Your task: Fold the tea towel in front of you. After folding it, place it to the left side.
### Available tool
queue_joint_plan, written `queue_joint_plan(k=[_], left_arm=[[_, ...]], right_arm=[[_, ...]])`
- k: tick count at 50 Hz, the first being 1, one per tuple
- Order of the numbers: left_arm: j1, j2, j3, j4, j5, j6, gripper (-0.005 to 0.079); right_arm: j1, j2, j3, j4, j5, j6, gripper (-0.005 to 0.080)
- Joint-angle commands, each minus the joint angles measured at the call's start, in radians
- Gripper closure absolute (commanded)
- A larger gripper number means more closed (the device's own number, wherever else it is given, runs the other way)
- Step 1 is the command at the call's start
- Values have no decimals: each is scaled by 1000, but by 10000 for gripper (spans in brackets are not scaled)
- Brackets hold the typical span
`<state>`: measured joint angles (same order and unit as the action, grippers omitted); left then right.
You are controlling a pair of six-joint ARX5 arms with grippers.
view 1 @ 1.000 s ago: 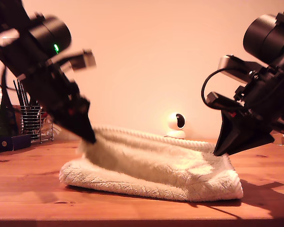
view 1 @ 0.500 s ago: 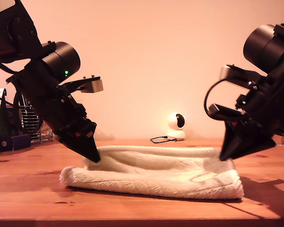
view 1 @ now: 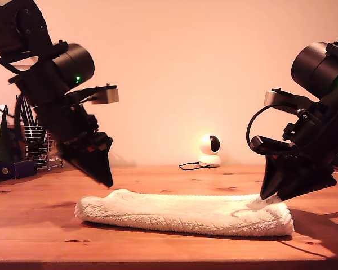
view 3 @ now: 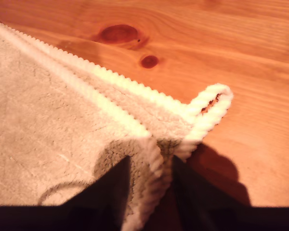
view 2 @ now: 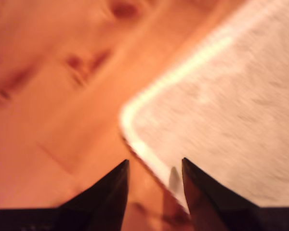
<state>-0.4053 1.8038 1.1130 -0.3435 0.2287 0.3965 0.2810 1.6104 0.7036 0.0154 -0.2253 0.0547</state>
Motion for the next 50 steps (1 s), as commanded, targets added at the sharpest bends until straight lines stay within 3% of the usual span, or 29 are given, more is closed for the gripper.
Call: queue_joint_plan(k=[1,11,19,24,28,50], left_arm=[[-3,2,-5,-17,33,-32,444],[-20,2,-5,-57,117,-76,544],[-48,3,-5,-68,172,-106,687],[-70,3,-6,-66,194,-109,768],[-83,3,-6,-48,195,-109,766],[-101,90,-6,-8,224,-181,766]], right_arm=[[-3,3,19,-9,-2,2,457],[-3,3,50,-70,-13,1,450],[-2,3,127,-142,-69,1,461],[1,3,169,-180,-116,0,604],[8,3,176,-179,-140,-3,762],[39,66,176,-139,-138,-32,763]])
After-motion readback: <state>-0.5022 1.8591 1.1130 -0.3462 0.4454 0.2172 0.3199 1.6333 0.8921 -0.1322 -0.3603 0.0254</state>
